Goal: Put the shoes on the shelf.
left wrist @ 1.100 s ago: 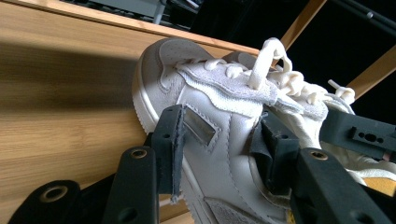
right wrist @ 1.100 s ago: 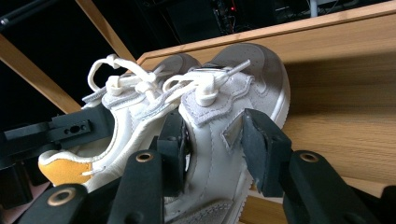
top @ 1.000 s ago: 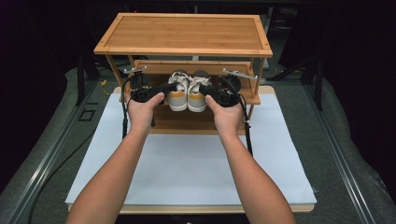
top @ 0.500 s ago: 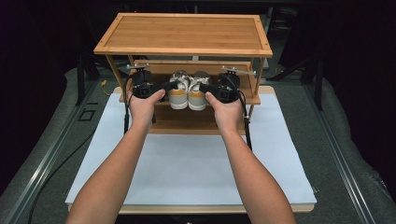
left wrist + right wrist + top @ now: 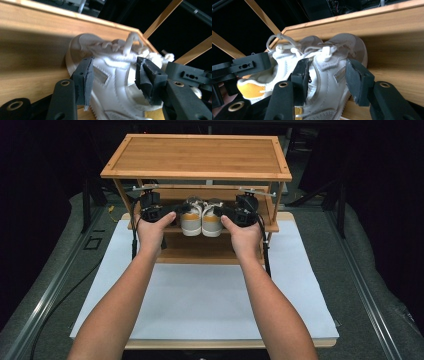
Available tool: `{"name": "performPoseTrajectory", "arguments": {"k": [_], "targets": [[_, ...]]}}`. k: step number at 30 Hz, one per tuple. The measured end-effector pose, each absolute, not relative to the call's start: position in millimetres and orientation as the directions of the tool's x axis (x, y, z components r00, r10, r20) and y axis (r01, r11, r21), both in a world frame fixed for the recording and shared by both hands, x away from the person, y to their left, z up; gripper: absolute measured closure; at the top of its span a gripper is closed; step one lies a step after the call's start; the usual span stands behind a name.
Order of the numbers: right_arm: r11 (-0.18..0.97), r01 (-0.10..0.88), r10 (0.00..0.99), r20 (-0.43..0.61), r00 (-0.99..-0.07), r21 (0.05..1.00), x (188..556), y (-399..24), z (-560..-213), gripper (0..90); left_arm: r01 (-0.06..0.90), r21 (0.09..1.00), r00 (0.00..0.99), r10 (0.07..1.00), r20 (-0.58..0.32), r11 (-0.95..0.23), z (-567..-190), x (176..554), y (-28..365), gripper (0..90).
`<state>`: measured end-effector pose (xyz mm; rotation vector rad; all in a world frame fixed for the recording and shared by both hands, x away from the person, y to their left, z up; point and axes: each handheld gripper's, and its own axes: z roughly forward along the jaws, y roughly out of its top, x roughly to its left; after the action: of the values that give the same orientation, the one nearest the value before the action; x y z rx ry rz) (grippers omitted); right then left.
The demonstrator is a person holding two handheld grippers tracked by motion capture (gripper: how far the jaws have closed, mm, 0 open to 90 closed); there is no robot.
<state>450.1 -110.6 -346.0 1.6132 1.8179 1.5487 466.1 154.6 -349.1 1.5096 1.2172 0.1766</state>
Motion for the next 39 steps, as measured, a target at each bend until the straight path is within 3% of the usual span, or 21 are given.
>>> {"name": "performPoseTrajectory", "arguments": {"k": [14, 19, 24, 31, 39], "targets": [[-0.152, 0.505, 0.835, 0.383, -0.395, 0.850, 428, -115, -332, 56.6, 0.536, 0.834, 0.503, 0.744, -0.440, 0.131, -334, 443, 159, 53.2], [-0.128, 0.486, 0.844, 0.353, -0.405, 0.865, 420, -118, -330, 57.6, 0.507, 0.851, 0.525, 0.734, -0.431, 0.137, -330, 433, 164, 61.5], [-0.125, 0.498, 0.836, 0.361, -0.413, 0.858, 412, -124, -331, 64.6, 0.499, 0.858, 0.534, 0.736, -0.417, 0.125, -330, 426, 170, 69.9], [-0.108, 0.487, 0.844, 0.339, -0.417, 0.867, 404, -127, -337, 66.5, 0.496, 0.862, 0.531, 0.751, -0.392, 0.100, -338, 419, 175, 74.6], [-0.085, 0.500, 0.843, 0.330, -0.425, 0.862, 402, -129, -347, 79.3, 0.519, 0.849, 0.531, 0.741, -0.411, 0.099, -354, 418, 178, 81.0]]}}
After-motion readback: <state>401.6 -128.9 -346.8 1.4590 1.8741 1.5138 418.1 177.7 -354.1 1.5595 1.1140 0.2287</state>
